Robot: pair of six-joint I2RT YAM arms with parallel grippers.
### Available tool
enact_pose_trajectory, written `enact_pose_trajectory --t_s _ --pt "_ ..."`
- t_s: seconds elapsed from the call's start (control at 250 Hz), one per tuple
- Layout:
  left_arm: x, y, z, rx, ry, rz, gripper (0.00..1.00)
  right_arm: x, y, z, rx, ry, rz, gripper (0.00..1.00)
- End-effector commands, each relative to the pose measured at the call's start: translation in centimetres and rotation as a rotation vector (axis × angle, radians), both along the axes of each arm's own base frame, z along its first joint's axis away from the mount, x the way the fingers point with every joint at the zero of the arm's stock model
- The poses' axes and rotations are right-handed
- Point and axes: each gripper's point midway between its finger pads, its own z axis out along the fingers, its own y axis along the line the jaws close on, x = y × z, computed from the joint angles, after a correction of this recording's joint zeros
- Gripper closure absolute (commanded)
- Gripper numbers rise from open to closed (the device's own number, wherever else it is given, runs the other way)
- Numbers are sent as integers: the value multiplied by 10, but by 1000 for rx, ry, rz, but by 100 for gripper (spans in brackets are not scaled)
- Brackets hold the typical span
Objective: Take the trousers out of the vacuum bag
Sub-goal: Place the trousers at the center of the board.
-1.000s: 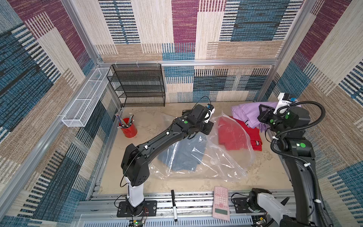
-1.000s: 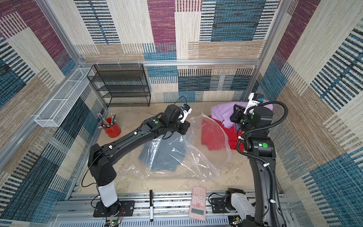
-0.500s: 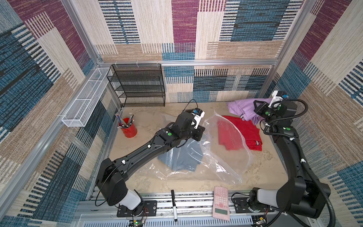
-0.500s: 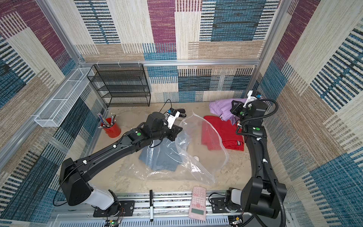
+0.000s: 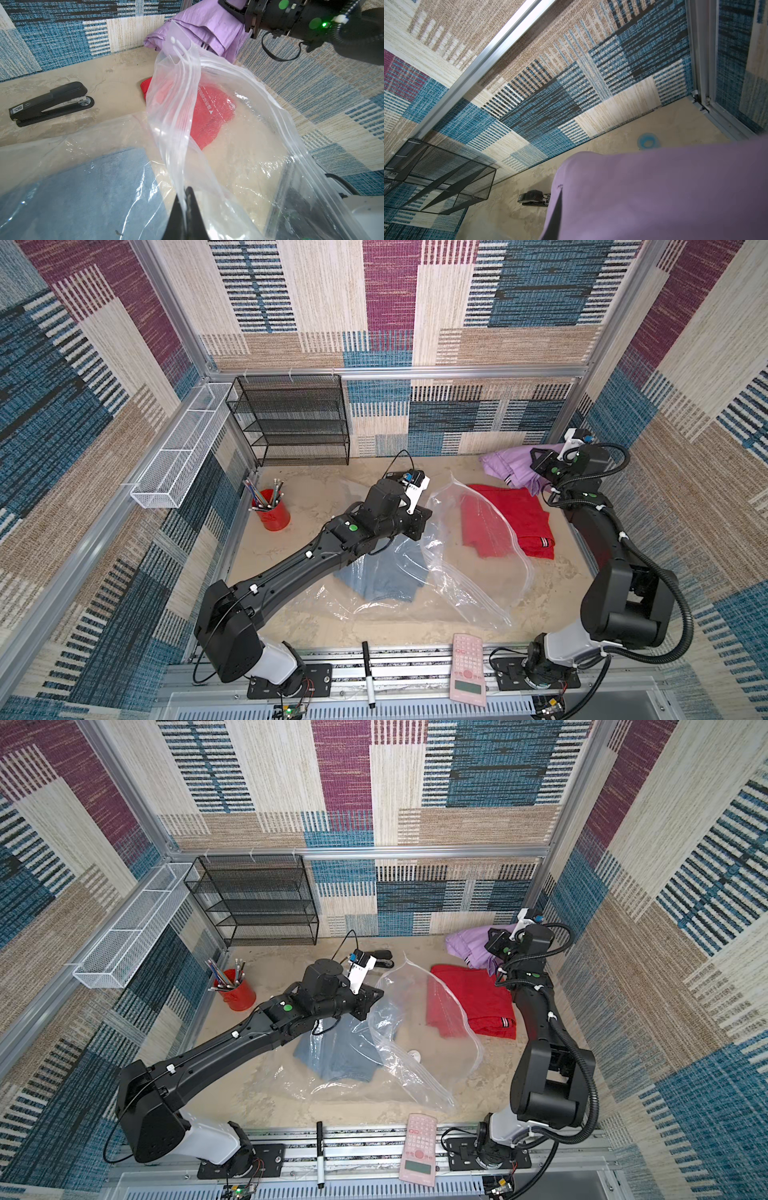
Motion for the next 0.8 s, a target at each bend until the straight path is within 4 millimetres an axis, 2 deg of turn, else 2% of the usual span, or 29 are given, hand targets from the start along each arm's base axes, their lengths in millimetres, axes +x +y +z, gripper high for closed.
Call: enact_pose_trajectory --t_s 0.0,0.16,0.368,0.644,0.796 --pt "1 -2 12 -27 -21 -4 100 9 2 5 -6 -67 25 100" --pt "1 -3 11 -28 -18 -10 100 2 9 -40 56 -13 42 100" --pt "3 -6 10 -22 -13 -13 100 -22 37 -92 183 70 110 100" --pt "4 -9 10 -16 -10 -17 100 -52 71 -115 371 175 180 100" --pt "5 -10 9 -16 -9 -23 100 -74 83 -135 478 234 193 93"
